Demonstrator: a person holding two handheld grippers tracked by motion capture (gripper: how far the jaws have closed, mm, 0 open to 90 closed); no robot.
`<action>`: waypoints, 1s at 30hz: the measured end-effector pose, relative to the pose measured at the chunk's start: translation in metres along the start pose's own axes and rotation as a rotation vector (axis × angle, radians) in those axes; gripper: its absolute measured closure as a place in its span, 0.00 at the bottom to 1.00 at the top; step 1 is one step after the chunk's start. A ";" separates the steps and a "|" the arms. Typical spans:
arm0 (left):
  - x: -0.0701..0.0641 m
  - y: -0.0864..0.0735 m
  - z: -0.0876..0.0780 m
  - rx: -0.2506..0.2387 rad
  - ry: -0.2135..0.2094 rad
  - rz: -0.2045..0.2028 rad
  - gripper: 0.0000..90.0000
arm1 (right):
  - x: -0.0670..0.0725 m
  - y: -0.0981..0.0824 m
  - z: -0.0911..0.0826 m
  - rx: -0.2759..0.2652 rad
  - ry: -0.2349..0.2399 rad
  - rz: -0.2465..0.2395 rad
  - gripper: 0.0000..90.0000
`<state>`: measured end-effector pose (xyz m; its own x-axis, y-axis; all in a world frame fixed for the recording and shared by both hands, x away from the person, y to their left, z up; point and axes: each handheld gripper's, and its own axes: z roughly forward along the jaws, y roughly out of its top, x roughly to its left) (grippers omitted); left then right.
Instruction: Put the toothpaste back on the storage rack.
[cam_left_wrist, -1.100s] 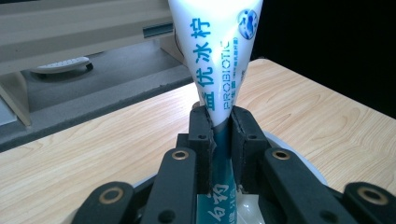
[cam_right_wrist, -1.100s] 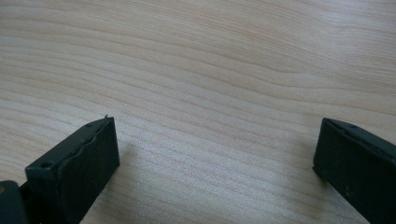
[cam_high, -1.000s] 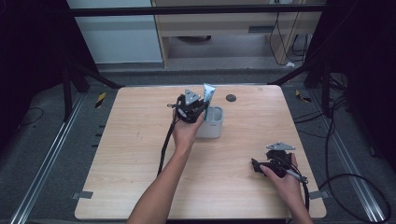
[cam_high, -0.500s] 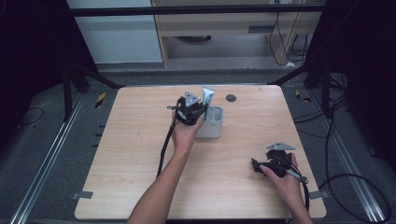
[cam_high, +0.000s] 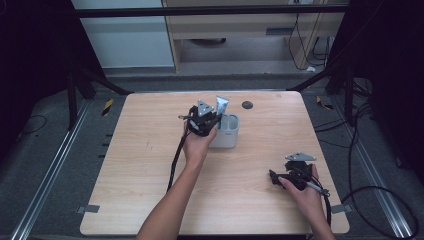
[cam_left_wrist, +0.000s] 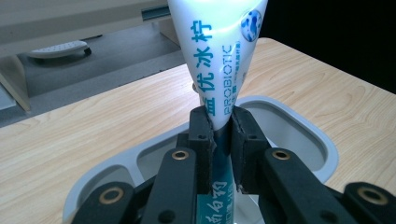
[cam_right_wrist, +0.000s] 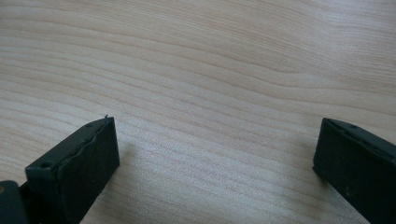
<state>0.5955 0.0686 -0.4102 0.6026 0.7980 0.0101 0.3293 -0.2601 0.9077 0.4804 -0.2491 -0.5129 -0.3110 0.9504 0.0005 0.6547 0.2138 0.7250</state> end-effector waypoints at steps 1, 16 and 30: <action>0.000 0.000 0.000 0.001 -0.001 0.000 0.88 | 0.000 0.000 0.000 0.000 0.000 0.000 0.01; -0.001 -0.004 0.001 0.022 0.000 -0.002 0.88 | 0.000 0.000 0.000 0.000 0.000 0.000 0.01; -0.002 -0.001 0.003 0.034 0.001 -0.012 0.87 | 0.000 0.000 0.000 0.000 0.000 0.000 0.01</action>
<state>0.5958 0.0657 -0.4127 0.5979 0.8016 -0.0002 0.3610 -0.2691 0.8929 0.4804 -0.2491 -0.5129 -0.3111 0.9504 0.0004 0.6547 0.2140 0.7250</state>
